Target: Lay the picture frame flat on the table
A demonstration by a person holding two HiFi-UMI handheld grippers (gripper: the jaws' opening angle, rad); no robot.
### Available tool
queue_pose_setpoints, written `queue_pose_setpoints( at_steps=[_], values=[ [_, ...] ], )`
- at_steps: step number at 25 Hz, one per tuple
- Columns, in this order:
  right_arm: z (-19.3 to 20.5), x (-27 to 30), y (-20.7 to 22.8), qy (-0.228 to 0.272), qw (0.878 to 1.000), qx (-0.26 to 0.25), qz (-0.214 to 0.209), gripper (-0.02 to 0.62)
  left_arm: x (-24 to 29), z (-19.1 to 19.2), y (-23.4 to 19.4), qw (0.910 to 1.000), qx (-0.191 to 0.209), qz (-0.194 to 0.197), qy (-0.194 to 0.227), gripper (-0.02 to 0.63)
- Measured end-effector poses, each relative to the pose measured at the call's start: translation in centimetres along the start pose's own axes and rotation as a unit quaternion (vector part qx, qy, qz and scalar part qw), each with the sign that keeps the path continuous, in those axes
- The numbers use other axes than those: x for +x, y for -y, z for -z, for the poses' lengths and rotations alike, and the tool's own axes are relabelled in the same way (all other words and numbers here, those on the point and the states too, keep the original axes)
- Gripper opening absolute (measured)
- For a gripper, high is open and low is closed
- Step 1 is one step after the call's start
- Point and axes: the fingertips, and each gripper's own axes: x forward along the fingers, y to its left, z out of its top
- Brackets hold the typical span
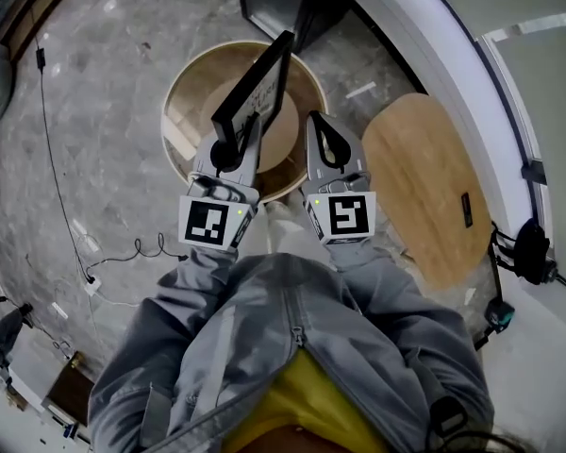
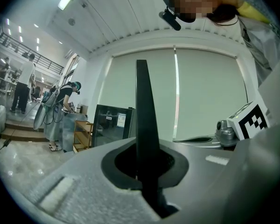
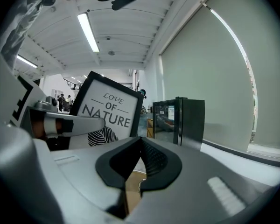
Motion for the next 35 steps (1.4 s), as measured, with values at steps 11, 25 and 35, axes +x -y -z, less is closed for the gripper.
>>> queue_pose_setpoints(
  at_steps=[11, 25, 35],
  values=[
    [7.1, 5.8, -1.1, -0.016, 1.000, 0.006, -0.011, -0.002, 1.8, 8.2, -3.8, 0.9983, -0.031, 0.044, -0.024, 0.012],
    [19.3, 6.8, -2.0, -0.073, 0.997, 0.031, -0.016, 0.044, 1.5, 19.6, -6.2, 0.9930, -0.068, 0.081, -0.053, 0.012],
    [26.3, 6.4, -3.1, -0.130, 0.987, 0.070, -0.057, 0.103, 1.2, 26.7, -5.2, 0.9783, -0.108, 0.145, -0.101, 0.012]
  ],
)
